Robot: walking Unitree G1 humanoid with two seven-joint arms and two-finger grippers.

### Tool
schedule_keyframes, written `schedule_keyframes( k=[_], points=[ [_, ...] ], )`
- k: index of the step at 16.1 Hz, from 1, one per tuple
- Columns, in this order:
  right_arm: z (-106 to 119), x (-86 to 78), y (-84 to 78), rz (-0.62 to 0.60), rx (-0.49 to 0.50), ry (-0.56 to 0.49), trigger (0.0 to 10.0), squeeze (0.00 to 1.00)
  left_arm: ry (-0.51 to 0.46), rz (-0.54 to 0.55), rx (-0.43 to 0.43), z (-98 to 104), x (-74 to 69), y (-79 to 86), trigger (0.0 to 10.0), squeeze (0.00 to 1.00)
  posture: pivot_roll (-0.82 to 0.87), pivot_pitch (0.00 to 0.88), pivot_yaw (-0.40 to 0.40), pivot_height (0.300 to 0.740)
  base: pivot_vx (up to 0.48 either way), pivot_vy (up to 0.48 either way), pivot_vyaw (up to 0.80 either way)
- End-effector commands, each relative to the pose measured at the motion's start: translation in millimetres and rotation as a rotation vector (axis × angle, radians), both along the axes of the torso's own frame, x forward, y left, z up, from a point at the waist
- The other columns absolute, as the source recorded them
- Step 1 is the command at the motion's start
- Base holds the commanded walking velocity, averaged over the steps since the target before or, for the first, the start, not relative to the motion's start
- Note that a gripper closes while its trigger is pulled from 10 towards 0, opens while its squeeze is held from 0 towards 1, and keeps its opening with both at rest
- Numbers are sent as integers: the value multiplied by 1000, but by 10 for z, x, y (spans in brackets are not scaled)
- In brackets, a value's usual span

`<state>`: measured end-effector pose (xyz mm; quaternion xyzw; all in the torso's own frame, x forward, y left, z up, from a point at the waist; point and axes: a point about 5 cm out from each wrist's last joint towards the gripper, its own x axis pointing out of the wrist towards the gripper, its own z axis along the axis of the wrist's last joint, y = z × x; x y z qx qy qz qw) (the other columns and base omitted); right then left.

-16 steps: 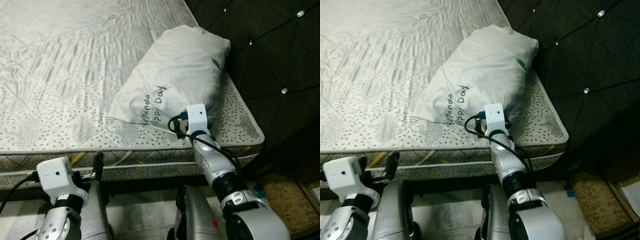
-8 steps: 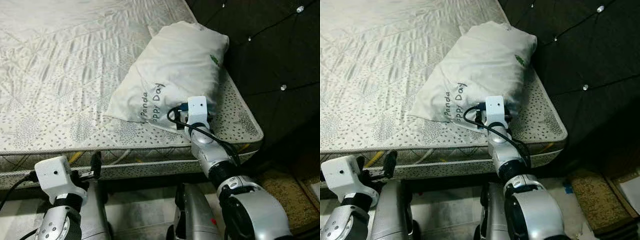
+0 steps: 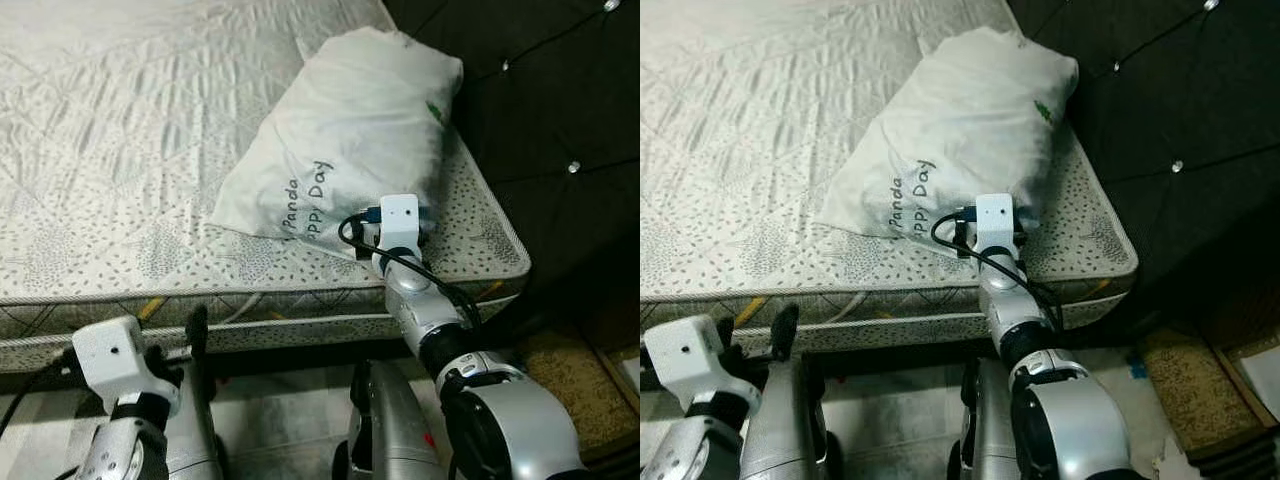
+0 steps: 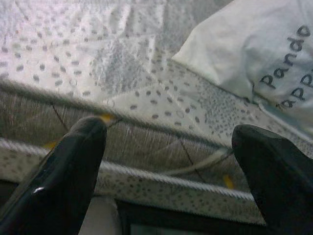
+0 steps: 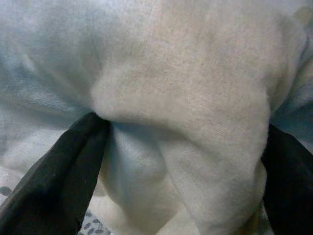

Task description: Clean up the room

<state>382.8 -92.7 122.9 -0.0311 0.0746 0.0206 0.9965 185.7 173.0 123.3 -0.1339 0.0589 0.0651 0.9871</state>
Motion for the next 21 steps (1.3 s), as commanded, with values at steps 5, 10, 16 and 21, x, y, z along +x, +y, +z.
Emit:
schedule_keyframes(
  k=[5, 10, 16, 21],
  points=[
    [-162, -59, -112, -32, 10, 52, 0, 0, -2, -4, -4, 104, -54, -15, 10000, 0, 67, 276, -141, 529, 0, 0, 0],
    [52, 38, -319, -134, 11, -52, 0, 0, -1, -11, -4, 113, -23, -41, 10000, 0, 64, 260, -130, 529, 0, 0, 0],
    [244, 125, -218, 2, 21, -88, 10000, 0, -35, -1, 7, 155, 137, 3, 10000, 0, 63, 220, -128, 529, 0, 0, 0],
    [198, 101, -284, 25, 14, -79, 8078, 0, -70, -8, 15, 181, 288, 40, 10000, 0, 50, 166, -114, 529, 0, 0, 0]
  ],
)
